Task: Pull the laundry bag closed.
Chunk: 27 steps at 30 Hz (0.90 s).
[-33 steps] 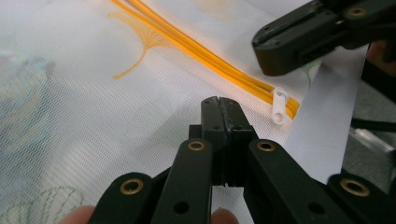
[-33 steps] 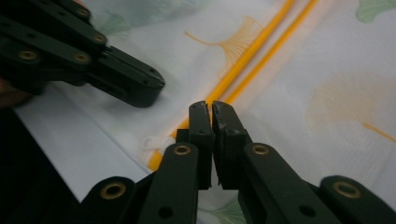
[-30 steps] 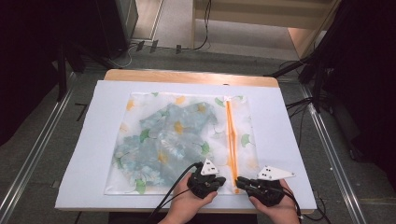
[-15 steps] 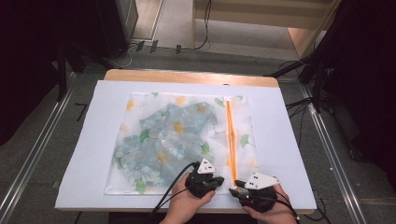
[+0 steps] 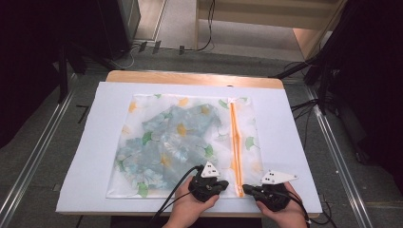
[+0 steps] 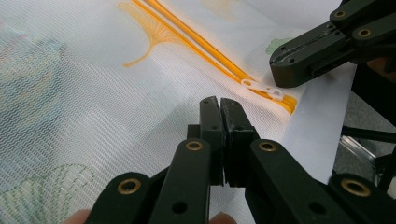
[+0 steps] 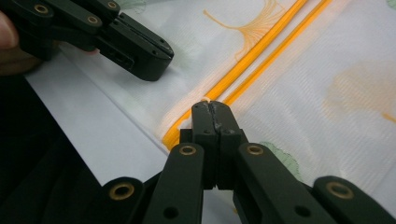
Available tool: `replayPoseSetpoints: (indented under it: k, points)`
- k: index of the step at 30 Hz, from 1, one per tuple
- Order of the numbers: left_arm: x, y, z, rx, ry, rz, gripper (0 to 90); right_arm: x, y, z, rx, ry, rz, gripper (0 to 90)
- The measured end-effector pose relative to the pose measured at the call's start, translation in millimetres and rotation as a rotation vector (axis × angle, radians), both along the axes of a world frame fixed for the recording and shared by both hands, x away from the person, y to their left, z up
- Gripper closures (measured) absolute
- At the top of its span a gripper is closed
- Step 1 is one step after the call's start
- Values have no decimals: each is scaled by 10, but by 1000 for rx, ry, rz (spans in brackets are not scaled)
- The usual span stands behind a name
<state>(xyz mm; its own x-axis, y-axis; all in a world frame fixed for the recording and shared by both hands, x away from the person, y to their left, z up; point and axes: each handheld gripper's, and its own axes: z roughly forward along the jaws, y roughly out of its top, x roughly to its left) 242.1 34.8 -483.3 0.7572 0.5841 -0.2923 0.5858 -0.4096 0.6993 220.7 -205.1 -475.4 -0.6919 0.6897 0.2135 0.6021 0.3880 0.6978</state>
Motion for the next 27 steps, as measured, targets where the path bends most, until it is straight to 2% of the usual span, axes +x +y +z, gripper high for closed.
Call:
replayPoseSetpoints:
  k: [2,4,9,11,12,13,15,17,19,21,27]
  points:
    - [1,1,-1,-2,1,-1,893,2,3,5,7,0,-3,900]
    - [1,1,-1,-2,1,-1,892,9,22,13,19,-2,-27,808]
    - [-17,-11,2,8,-4,-36,900,76,108,-8,43,66,-99,725]
    - [-20,-11,2,9,-3,-44,900,97,131,-21,66,100,-102,703]
    - [-23,-12,2,10,-4,-44,900,106,142,-29,84,125,-90,664]
    - [-24,-12,2,10,-4,-46,900,104,148,-30,102,139,-83,664]
    - [-24,-12,2,9,-4,-45,900,96,152,-24,90,145,-88,739]
    - [-25,-12,2,8,-4,-45,900,90,145,-18,86,140,-86,846]
    - [-28,-10,3,11,-6,-47,900,75,141,-2,78,114,-80,899]
    - [-31,-12,2,10,-8,-45,900,72,131,15,86,104,-75,900]
    - [-31,-11,2,10,-9,-45,900,68,87,24,113,118,-49,900]
